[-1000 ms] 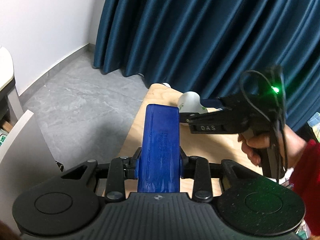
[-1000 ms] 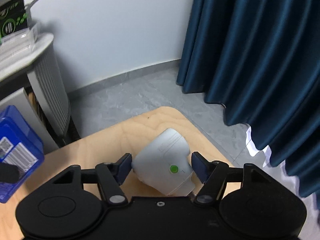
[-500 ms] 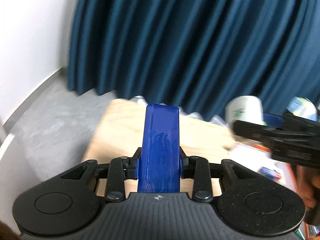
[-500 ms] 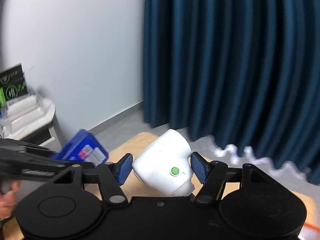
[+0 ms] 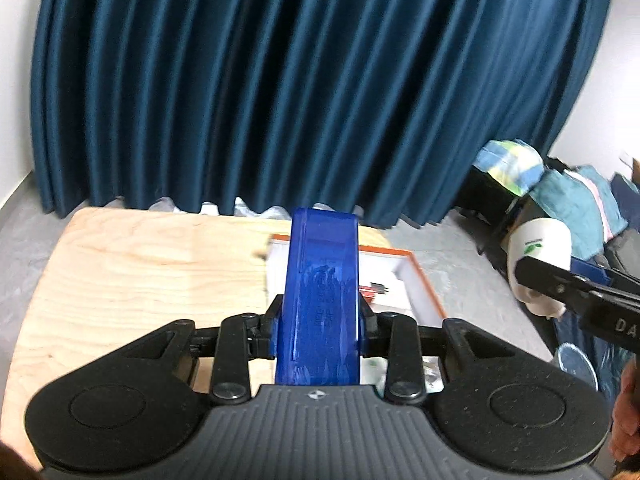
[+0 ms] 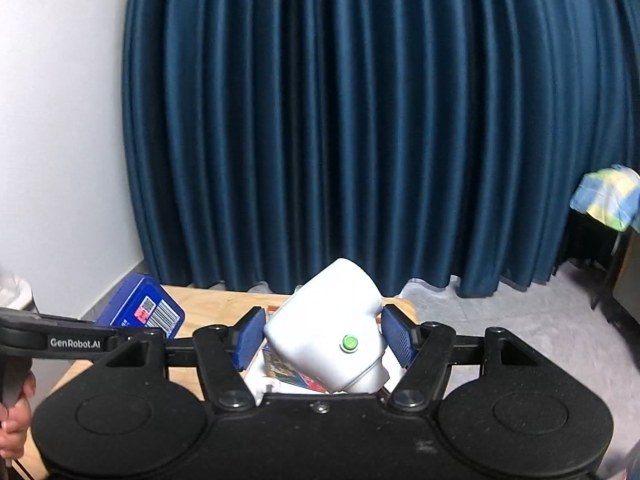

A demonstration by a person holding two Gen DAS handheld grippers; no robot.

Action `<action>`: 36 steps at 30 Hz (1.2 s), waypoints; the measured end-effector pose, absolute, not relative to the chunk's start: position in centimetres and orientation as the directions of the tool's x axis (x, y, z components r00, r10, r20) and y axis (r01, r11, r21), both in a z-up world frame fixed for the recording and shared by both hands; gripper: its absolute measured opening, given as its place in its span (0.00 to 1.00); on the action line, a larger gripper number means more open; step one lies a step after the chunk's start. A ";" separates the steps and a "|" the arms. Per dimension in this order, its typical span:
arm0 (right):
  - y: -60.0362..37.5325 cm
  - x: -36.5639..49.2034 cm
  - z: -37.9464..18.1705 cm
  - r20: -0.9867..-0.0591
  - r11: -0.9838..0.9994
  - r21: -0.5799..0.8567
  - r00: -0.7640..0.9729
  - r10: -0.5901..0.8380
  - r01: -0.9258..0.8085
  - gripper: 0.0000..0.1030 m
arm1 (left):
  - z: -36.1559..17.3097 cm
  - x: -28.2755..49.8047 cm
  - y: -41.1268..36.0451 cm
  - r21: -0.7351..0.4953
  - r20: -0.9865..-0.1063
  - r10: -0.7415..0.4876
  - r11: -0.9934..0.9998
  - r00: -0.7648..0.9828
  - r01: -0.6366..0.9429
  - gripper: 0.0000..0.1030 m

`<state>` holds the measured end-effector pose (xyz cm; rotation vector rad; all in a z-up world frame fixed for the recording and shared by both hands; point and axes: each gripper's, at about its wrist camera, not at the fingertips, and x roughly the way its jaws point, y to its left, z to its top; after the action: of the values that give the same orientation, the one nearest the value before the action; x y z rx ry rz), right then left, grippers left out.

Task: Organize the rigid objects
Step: 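Hold the blue box and white heater above the tray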

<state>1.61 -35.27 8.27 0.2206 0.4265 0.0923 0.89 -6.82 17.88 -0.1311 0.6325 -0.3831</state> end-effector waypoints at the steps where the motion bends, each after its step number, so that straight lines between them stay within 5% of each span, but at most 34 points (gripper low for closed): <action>1: -35.7 1.2 8.2 -0.396 0.970 0.241 0.909 0.133 -0.037 0.75 | 18.1 0.5 -7.4 -0.226 -0.551 -0.388 0.922 0.739 0.315 0.33; 36: -39.0 -1.2 6.1 -0.361 0.952 0.301 0.918 0.167 -0.055 0.75 | 18.1 -0.9 -11.3 -0.148 -0.551 -0.337 0.940 0.764 0.307 0.33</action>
<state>-1.17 -39.02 6.14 0.2908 0.3938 0.1160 -0.91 -11.29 18.15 -0.0500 0.6081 -0.3502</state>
